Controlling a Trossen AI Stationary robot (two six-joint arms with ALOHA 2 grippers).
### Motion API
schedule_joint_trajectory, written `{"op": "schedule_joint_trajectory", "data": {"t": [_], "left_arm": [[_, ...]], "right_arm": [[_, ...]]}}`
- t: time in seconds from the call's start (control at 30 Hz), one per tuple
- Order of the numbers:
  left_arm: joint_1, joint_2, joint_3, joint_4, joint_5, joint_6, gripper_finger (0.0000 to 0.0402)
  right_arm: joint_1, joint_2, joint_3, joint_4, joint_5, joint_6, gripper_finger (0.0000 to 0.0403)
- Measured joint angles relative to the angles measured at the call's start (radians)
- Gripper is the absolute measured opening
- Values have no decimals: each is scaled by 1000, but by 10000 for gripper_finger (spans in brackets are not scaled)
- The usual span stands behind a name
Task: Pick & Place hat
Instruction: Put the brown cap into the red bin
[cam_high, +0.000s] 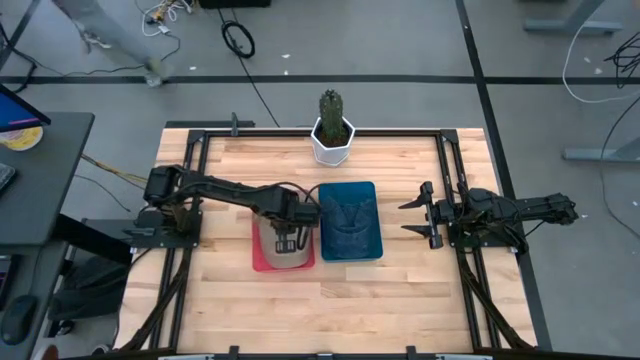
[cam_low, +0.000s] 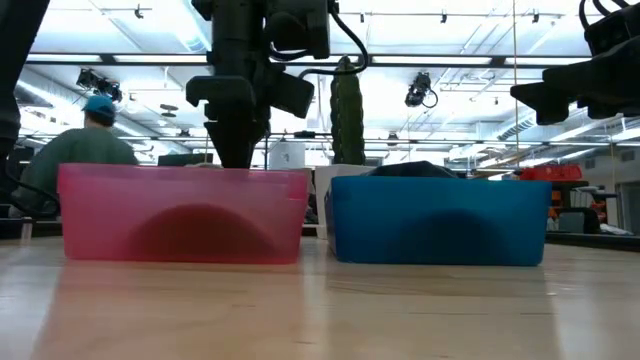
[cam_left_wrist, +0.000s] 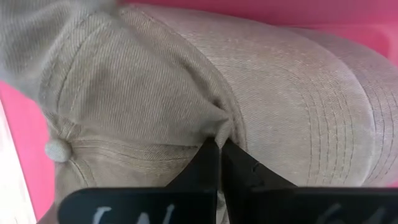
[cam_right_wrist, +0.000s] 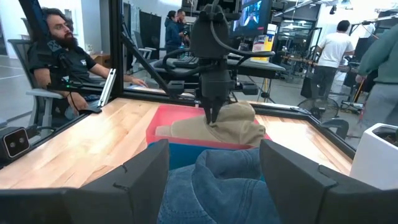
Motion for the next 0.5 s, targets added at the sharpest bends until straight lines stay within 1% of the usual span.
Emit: {"op": "schedule_joint_trajectory", "data": {"t": [0.13, 0.2, 0.33, 0.5], "left_arm": [[0, -3, -6, 17, 5, 2, 4], [0, -5, -24, 57, 23, 9, 4], [8, -7, -80, 137, 71, 14, 4], [16, -9, -150, 195, 86, -15, 5]], "right_arm": [[0, 0, 0, 0, 0, 0, 254], [0, 0, 0, 0, 0, 0, 254], [0, 0, 0, 0, 0, 0, 254], [0, 0, 0, 0, 0, 0, 254]]}}
